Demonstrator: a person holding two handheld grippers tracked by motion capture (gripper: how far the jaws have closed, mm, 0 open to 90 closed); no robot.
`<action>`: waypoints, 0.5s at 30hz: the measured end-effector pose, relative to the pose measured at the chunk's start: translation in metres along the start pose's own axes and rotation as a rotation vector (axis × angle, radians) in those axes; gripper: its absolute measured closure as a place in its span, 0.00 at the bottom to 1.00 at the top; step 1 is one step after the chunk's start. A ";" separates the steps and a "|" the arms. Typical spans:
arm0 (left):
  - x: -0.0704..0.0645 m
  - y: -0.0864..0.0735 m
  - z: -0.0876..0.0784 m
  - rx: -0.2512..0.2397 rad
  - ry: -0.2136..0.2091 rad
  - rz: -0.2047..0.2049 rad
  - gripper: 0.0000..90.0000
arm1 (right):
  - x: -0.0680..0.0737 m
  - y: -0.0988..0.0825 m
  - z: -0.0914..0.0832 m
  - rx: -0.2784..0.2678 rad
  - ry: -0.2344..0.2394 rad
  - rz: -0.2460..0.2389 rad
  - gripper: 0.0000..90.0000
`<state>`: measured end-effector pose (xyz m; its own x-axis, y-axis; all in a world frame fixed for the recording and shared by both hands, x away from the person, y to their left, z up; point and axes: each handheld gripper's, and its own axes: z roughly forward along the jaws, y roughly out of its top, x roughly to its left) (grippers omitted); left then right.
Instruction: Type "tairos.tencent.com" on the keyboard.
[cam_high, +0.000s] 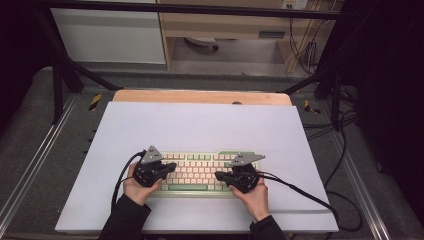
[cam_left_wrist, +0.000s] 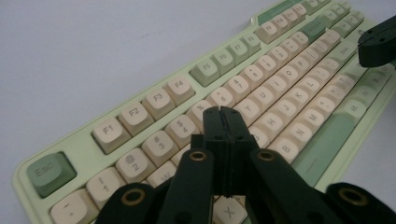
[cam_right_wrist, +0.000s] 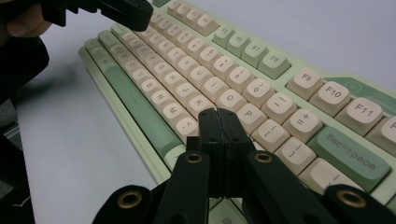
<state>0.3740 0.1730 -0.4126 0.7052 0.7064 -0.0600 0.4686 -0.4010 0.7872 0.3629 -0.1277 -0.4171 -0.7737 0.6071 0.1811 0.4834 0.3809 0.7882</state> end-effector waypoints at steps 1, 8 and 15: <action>-0.001 0.001 0.002 -0.001 0.000 0.001 1.00 | 0.000 0.000 0.000 -0.002 -0.001 -0.002 1.00; -0.004 0.003 0.015 0.018 -0.012 0.006 1.00 | 0.000 0.000 0.001 0.002 0.002 -0.002 1.00; -0.009 0.003 0.025 0.027 -0.012 0.017 1.00 | 0.000 0.000 0.000 0.000 0.001 -0.004 1.00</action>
<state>0.3825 0.1512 -0.4254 0.7192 0.6926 -0.0542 0.4709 -0.4286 0.7711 0.3628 -0.1276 -0.4177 -0.7760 0.6048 0.1789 0.4806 0.3834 0.7887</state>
